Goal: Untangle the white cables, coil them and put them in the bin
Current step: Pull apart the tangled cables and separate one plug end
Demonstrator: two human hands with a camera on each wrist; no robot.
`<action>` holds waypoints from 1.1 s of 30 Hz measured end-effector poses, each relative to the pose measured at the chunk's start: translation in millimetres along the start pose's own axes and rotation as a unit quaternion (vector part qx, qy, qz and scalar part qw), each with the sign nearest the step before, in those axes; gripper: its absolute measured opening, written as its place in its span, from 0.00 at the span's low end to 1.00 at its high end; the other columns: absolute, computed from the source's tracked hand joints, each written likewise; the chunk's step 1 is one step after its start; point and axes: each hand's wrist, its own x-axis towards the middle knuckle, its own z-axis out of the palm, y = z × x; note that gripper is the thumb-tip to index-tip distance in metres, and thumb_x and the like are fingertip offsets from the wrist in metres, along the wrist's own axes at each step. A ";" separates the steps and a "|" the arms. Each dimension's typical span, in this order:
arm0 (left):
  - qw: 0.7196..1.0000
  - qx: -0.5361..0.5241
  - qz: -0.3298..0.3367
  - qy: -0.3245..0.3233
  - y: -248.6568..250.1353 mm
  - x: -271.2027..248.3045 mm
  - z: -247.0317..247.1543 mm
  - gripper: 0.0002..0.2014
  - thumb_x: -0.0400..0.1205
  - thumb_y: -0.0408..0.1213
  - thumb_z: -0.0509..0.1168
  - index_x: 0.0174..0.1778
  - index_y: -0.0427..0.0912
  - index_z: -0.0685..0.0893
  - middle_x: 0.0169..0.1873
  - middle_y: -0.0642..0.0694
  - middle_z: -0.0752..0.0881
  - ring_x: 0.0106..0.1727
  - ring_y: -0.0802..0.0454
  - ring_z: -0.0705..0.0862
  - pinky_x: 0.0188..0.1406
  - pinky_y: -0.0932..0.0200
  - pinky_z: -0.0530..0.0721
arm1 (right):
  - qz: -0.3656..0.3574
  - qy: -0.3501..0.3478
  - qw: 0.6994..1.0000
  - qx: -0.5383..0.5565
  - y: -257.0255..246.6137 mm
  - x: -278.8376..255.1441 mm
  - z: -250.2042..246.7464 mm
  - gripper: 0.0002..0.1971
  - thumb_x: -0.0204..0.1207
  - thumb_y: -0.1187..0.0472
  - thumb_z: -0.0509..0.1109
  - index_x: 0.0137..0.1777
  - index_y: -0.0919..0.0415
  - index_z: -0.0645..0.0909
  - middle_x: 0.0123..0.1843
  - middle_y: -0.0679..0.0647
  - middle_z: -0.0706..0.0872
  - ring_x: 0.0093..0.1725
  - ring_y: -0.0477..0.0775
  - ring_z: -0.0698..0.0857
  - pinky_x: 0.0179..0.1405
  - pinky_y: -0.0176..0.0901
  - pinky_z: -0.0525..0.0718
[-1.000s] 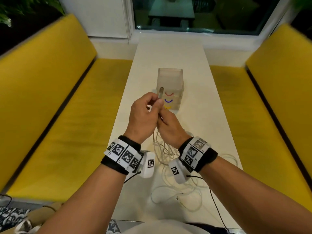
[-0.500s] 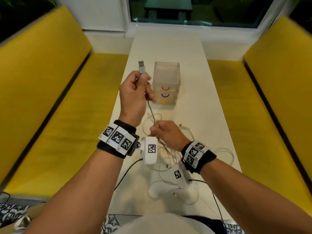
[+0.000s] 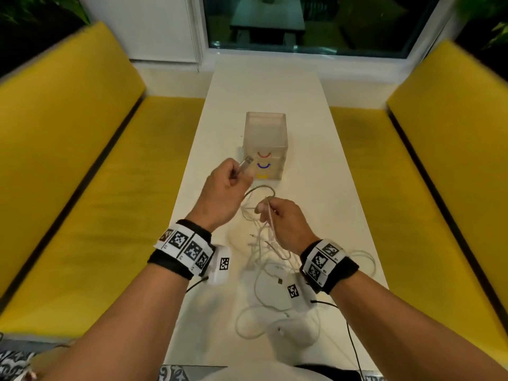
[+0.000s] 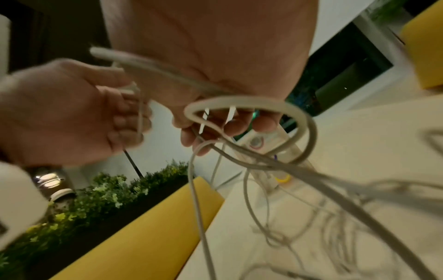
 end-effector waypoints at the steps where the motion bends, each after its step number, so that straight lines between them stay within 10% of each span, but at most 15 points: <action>1: 1.000 -0.011 -0.020 -0.021 -1.9 -3.5 4.2 0.18 0.85 0.50 0.67 0.38 0.45 0.69 0.27 0.55 0.67 0.27 0.57 0.63 0.28 0.59 0.67 | -0.016 0.005 1.000 -0.013 -9.1 0.4 -4.3 0.13 0.85 0.56 0.62 0.41 0.48 0.84 0.32 0.39 0.86 0.37 0.46 0.84 0.47 0.53 0.84; 9: 1.000 -0.017 -0.020 0.014 4.4 -4.7 18.0 0.15 0.80 0.46 0.75 0.40 0.40 0.78 0.28 0.51 0.69 0.28 0.56 0.66 0.27 0.66 0.70 | -0.036 -0.074 0.972 -0.221 -51.7 -3.5 -21.9 0.15 0.89 0.49 0.50 0.66 0.47 0.76 0.50 0.55 0.89 0.48 0.64 0.85 0.49 0.58 0.83; 18: 0.996 -0.069 -0.037 0.045 -9.9 -2.4 8.9 0.08 0.80 0.35 0.75 0.40 0.33 0.88 0.25 0.49 0.68 0.26 0.56 0.64 0.25 0.66 0.66 | -0.049 -0.063 0.996 -0.036 -36.9 -3.5 -16.4 0.10 0.86 0.61 0.61 0.45 0.63 0.81 0.28 0.37 0.79 0.31 0.42 0.74 0.38 0.43 0.74; 21: 0.993 -0.100 -0.032 0.049 -6.0 -1.6 7.0 0.08 0.80 0.35 0.75 0.41 0.33 0.89 0.28 0.43 0.75 0.30 0.53 0.70 0.28 0.67 0.71 | -0.042 -0.066 0.997 -0.019 -24.1 -6.7 -8.9 0.11 0.85 0.61 0.61 0.41 0.54 0.79 0.29 0.35 0.81 0.32 0.43 0.77 0.39 0.44 0.77; 25: 0.985 -0.147 -0.023 0.091 10.9 3.6 -2.0 0.07 0.81 0.30 0.73 0.38 0.44 0.87 0.23 0.63 0.85 0.26 0.69 0.79 0.33 0.74 0.77 | 0.036 -0.106 0.994 0.007 1.7 -12.9 2.0 0.13 0.84 0.61 0.60 0.40 0.53 0.82 0.30 0.45 0.86 0.34 0.46 0.83 0.42 0.48 0.81; 33: 0.974 -0.169 -0.021 0.152 19.0 17.0 -27.5 0.04 0.81 0.35 0.74 0.41 0.44 0.87 0.22 0.62 0.79 0.23 0.66 0.74 0.28 0.72 0.75 | 0.101 -0.156 0.978 -0.097 51.7 -31.0 13.6 0.16 0.79 0.70 0.58 0.34 0.64 0.85 0.40 0.47 0.89 0.51 0.48 0.89 0.55 0.44 0.82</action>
